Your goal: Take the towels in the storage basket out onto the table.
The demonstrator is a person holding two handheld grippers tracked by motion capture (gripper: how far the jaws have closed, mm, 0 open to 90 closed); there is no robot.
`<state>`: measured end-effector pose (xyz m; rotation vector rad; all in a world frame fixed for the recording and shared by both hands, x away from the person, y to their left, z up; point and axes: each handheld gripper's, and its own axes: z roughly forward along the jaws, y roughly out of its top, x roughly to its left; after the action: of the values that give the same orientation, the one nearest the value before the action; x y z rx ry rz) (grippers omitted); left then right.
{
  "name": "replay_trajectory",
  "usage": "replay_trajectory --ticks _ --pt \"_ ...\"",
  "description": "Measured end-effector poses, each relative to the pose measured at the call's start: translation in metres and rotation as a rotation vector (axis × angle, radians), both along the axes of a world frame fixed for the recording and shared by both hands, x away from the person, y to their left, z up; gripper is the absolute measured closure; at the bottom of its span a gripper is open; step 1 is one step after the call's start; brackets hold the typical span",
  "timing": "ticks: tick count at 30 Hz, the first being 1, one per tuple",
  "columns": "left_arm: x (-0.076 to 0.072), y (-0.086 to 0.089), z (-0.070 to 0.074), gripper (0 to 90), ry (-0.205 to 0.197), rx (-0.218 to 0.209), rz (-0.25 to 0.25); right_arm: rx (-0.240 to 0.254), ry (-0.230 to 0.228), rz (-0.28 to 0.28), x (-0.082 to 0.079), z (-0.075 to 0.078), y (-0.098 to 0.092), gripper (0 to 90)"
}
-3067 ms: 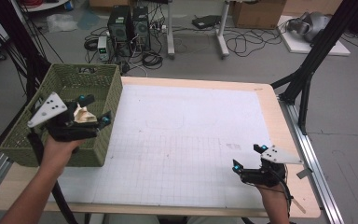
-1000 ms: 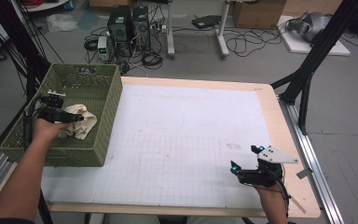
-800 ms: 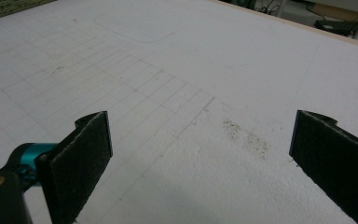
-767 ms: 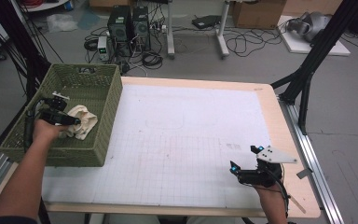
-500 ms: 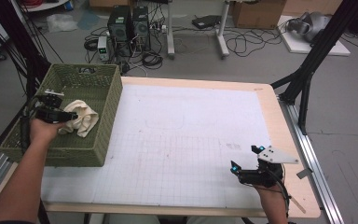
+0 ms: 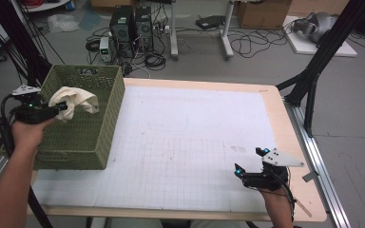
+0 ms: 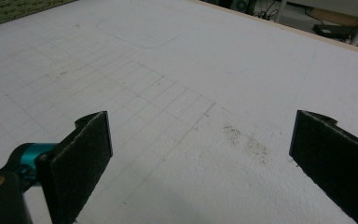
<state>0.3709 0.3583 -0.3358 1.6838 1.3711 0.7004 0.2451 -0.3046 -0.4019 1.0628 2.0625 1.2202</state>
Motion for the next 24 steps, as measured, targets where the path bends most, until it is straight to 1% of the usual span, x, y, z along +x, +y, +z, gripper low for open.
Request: replay_trajectory --ticks 3,4,5,9,11,12,13,14,15,16,17,18,20,22,23,24 --pt "-0.007 0.000 0.012 72.5 -0.054 -0.018 -0.012 0.002 -0.005 -0.001 0.000 0.000 0.000 4.9" --pt "-0.007 0.000 0.012 72.5 -0.054 -0.018 -0.012 0.003 -0.004 -0.003 0.000 0.000 0.000 4.9" --pt "-0.012 0.001 0.019 72.5 -0.087 -0.027 -0.013 0.003 -0.005 -0.003 0.000 0.000 0.000 4.9" --pt "-0.021 -0.001 0.036 72.6 -0.154 -0.031 -0.030 0.004 -0.001 -0.002 0.000 0.001 0.000 4.9" --pt "-0.025 -0.003 0.042 72.6 -0.176 -0.029 -0.036 0.006 -0.003 -0.002 0.000 0.001 0.000 4.9" --pt "-0.025 -0.003 0.042 72.7 -0.176 -0.029 -0.036 0.004 -0.005 -0.002 0.000 0.001 0.000 4.9" --pt "-0.029 -0.005 0.047 72.7 -0.207 -0.036 -0.045 0.004 -0.004 -0.002 0.000 0.001 0.000 4.9" --pt "-0.030 -0.006 0.049 72.8 -0.219 -0.039 -0.049 0.003 -0.005 -0.003 0.000 0.001 0.000 4.9" --pt "-0.030 -0.006 0.049 72.8 -0.219 -0.039 -0.049 0.002 -0.008 -0.003 0.000 0.001 0.000 4.9" --pt "-0.033 -0.007 0.051 72.8 -0.238 -0.044 -0.054 0.002 -0.008 -0.003 0.000 0.001 0.000 4.9" --pt "-0.035 -0.009 0.053 72.8 -0.259 -0.059 -0.064 0.004 -0.008 -0.005 -0.001 0.002 0.000 4.9" --pt "-0.035 -0.009 0.053 72.8 -0.259 -0.059 -0.064 0.004 -0.011 -0.005 -0.001 0.002 0.000 4.9" --pt "-0.038 -0.012 0.056 72.8 -0.289 -0.078 -0.076 0.005 -0.010 -0.005 -0.001 0.002 0.000 4.9" --pt "-0.042 -0.016 0.059 72.8 -0.331 -0.101 -0.095 0.009 -0.012 -0.002 -0.001 0.002 0.000 4.9" --pt "-0.042 -0.016 0.059 72.8 -0.331 -0.101 -0.095 0.009 -0.012 -0.002 -0.001 0.002 0.000 4.9" --pt "-0.044 -0.017 0.060 72.8 -0.345 -0.108 -0.102 0.010 -0.013 -0.001 -0.001 0.002 0.000 4.9"
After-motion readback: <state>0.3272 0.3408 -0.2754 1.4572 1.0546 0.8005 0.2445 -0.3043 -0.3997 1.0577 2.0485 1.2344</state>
